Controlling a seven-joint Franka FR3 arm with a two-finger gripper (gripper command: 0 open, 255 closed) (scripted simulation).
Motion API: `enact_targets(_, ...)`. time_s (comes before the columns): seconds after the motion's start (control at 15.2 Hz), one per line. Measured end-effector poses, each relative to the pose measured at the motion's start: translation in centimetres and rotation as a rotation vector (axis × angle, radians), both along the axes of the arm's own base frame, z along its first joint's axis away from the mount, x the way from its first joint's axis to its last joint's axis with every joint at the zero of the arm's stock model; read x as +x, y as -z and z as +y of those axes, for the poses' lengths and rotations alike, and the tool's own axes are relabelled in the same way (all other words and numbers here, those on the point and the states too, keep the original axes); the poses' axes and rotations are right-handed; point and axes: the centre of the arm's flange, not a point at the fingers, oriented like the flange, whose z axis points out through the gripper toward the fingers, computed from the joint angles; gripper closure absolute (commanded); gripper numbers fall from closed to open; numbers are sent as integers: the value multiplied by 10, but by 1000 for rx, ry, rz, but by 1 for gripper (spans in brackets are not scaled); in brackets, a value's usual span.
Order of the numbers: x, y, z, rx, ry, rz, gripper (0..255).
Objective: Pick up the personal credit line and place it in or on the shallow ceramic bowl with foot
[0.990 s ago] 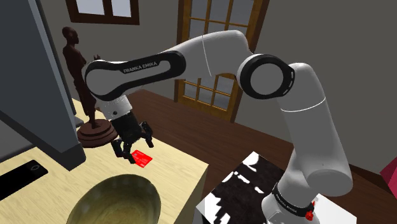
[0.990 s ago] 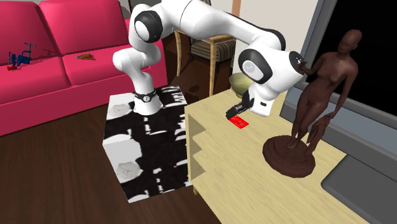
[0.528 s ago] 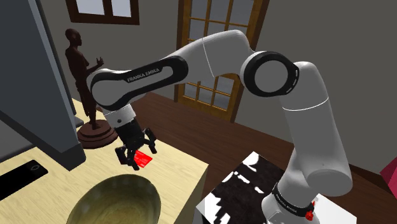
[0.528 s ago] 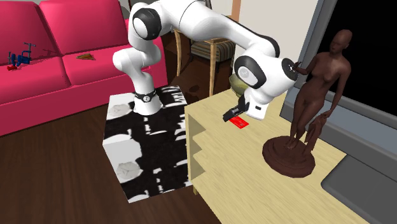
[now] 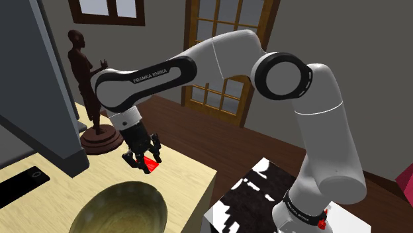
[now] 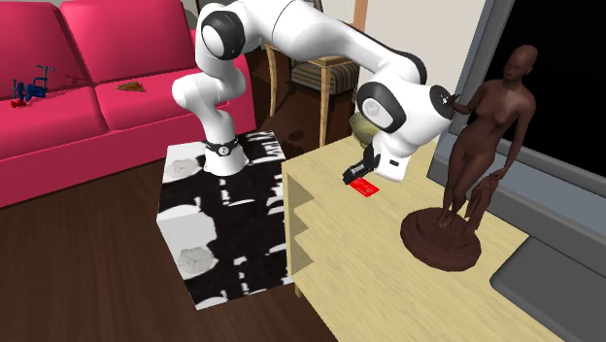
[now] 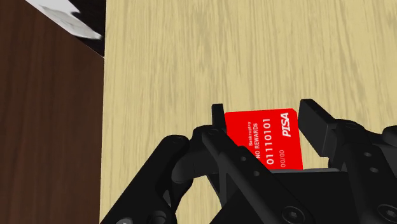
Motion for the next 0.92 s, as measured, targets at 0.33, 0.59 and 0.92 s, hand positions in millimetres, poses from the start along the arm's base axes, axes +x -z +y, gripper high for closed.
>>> enact_targets(0.33,-4,-1,0,6,1,-6,255)
enact_targets(0.59,-3,-2,2,2,-4,9,255)
enact_targets(0.92,-4,-24,4,1,-5,13,255)
